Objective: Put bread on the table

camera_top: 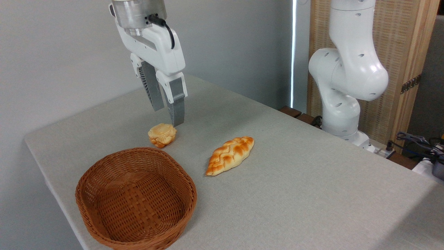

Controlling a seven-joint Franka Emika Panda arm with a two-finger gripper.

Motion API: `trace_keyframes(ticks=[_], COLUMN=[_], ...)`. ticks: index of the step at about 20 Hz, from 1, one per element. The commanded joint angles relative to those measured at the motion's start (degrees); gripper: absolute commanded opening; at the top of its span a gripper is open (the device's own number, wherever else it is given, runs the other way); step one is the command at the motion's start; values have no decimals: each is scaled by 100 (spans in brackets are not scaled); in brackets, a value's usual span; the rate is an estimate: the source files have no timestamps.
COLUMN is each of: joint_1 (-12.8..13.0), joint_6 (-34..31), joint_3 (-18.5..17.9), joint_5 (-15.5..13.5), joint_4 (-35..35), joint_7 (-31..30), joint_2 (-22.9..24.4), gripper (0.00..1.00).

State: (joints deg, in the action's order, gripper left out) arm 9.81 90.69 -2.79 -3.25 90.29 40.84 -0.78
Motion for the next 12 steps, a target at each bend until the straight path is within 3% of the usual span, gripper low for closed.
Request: trace_keyframes(ticks=[1,12], joint_1=[-199,-217], joint_6=[-166,-174], joint_3=[7,7], joint_5=[-124,-123], joint_4=[-134,-134], joint_7=[178,135], joint_2=[8,26], gripper=[100,100])
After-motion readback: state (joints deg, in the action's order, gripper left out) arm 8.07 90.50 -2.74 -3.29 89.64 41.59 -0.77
